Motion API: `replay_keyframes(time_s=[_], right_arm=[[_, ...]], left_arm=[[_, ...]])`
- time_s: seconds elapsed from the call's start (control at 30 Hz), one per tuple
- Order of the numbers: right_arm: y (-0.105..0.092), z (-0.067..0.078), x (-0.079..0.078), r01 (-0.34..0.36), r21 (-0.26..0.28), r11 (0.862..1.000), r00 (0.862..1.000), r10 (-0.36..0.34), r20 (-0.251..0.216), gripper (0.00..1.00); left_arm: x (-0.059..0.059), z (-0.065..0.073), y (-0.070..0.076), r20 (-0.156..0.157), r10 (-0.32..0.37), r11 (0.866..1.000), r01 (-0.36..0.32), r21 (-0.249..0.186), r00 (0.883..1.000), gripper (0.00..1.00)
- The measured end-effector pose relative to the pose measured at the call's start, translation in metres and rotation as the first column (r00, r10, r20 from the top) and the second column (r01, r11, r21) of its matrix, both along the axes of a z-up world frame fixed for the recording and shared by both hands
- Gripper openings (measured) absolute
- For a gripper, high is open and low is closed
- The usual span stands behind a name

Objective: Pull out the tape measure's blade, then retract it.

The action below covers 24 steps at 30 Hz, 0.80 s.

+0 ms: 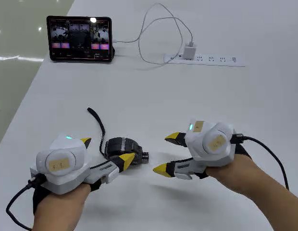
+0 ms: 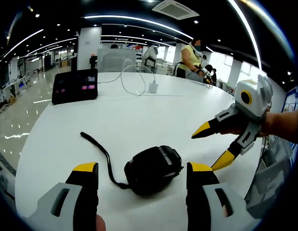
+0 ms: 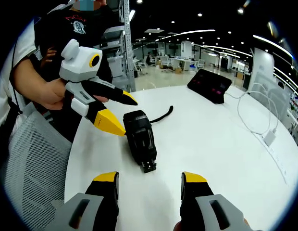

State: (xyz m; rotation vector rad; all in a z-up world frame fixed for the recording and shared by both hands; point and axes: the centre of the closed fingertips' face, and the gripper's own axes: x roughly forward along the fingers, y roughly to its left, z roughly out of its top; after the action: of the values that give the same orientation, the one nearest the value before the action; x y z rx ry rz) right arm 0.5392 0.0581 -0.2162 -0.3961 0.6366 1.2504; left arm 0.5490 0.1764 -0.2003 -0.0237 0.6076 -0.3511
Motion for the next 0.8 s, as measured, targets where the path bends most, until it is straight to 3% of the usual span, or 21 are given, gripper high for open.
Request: replay_keyframes(time_s=[0.3,0.8], right_arm=[[-0.020,0.009,-0.003,0.054,0.033,0.998,0.998,-0.055,0.024,0.55],[-0.042,0.018,-0.012,0.142,0.079,0.987,0.989,-0.144,0.027,0.63]], left_arm=[[-0.012,0.002,0.006,0.016,-0.061,0.997,0.060,0.043,0.998,0.75],[-0.027,0.004,0.007,0.016,-0.157,0.987,0.156,0.042,0.987,0.82]])
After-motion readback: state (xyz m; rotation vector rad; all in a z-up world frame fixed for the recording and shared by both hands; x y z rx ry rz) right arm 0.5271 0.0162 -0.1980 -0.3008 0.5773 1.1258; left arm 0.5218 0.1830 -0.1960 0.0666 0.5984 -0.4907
